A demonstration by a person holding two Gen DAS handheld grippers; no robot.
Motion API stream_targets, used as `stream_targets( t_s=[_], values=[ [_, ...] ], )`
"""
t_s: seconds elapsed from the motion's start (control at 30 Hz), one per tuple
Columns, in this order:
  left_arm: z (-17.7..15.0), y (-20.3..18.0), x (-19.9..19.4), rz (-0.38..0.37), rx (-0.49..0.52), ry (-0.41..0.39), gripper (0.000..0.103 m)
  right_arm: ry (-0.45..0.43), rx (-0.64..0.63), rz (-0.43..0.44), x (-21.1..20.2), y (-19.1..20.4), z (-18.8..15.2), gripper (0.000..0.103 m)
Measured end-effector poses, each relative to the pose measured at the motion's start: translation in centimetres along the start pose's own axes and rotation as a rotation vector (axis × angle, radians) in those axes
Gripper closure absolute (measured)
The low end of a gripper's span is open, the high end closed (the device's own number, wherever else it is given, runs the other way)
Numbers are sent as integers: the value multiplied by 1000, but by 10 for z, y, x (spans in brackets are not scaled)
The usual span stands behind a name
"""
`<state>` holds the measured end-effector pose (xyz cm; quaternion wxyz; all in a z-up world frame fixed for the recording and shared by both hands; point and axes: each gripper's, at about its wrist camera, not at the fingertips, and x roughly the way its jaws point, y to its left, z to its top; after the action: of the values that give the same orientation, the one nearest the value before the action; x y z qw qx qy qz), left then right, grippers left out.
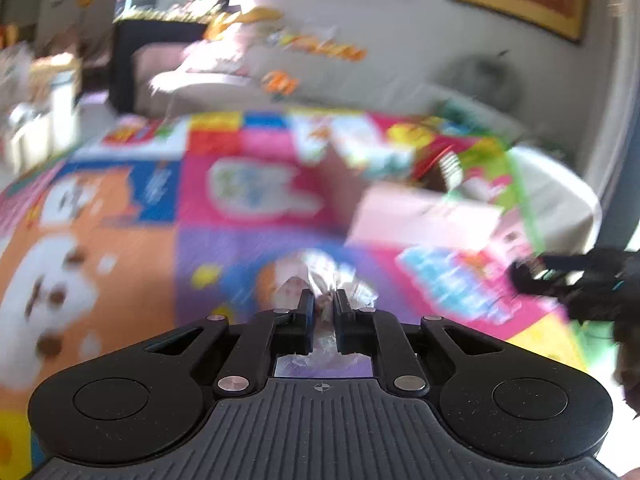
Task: Organize objects
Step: 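Carry the tissue bundle and figurine into the pink box and open both grippers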
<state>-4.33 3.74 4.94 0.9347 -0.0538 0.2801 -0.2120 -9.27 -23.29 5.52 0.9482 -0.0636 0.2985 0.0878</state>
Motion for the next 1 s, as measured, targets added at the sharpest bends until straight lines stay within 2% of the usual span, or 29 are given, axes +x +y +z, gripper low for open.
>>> stream_targets(
  t_s=[0.13, 0.27, 0.33, 0.43, 0.47, 0.5, 0.57, 0.6, 0.7, 0.8, 0.9, 1.0],
  values=[
    [47, -30, -7, -61, 53, -85, 91, -65, 50, 2, -12, -15, 1, 39],
    [97, -57, 13, -98, 105, -173, 91, -104, 103, 9, -14, -30, 1, 39],
    [119, -59, 38, -152, 40, -206, 89, -109, 125, 8, -11, -36, -2, 39],
    [142, -49, 104, -246, -156, -149, 85, -109, 150, 0, -3, -44, -5, 39],
    [143, -47, 126, -233, -175, -116, 85, -108, 153, -1, -1, -45, -7, 39],
    [141, -47, 148, -187, -171, -84, 85, -103, 157, -1, 0, -47, -8, 39],
    [126, -51, 185, -41, -112, 0, 85, -90, 164, -1, 5, -51, -10, 39],
    [119, -51, 194, -5, -91, 31, 85, -85, 163, -5, 6, -53, -12, 39],
    [107, -46, 197, -15, -49, 66, 85, -78, 158, -25, 8, -63, -12, 39],
    [102, -53, 191, -20, 100, 144, 84, -70, 161, -63, 14, -74, -4, 39],
    [102, -52, 177, -38, 147, 89, 84, -87, 191, -74, 16, -85, 12, 39],
    [107, -34, 153, -90, 46, -45, 84, -138, 263, -41, 10, -100, 41, 39]
  ],
)
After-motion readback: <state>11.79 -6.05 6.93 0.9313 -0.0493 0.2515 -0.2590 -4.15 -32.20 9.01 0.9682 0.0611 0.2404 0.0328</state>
